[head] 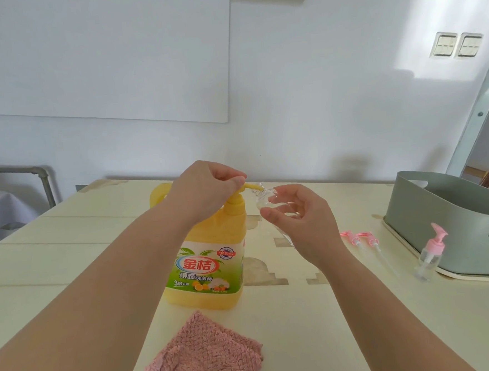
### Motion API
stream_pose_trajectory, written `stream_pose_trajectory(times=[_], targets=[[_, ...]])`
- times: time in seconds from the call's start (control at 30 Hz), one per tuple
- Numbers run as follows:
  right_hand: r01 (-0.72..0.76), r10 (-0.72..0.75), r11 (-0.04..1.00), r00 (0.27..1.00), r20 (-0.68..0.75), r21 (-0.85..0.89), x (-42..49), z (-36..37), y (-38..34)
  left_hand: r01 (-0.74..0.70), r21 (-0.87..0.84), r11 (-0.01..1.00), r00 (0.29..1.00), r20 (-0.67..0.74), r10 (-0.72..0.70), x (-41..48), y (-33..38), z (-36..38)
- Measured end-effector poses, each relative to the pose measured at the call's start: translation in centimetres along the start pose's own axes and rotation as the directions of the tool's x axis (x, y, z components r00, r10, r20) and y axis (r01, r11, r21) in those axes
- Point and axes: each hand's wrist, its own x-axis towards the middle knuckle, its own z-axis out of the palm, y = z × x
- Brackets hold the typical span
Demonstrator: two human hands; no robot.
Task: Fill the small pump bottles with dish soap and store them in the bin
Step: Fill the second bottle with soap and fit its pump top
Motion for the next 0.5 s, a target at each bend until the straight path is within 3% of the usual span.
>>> stream_pose_trajectory(times=[0.17,0.27,0.5], targets=[[-0.007,0.007,1.000,1.000,0.001,-0.016,0.0,0.0,-0.1,-0.022,0.054,0.998,0.999,0.036,0.020,-0.1,0.4,-0.4],[-0.007,0.007,1.000,1.000,0.008,-0.016,0.2,-0.1,-0.5,-0.025,0.004,1.000,0.998,0.050,0.025,0.0,0.6,-0.8],[0.000,0.000,1.000,1.000,0.005,-0.026,0.5,-0.5,-1.2,-0.048,-0.123,0.991,0.996,-0.080,0.039,0.0,0.3,-0.4]])
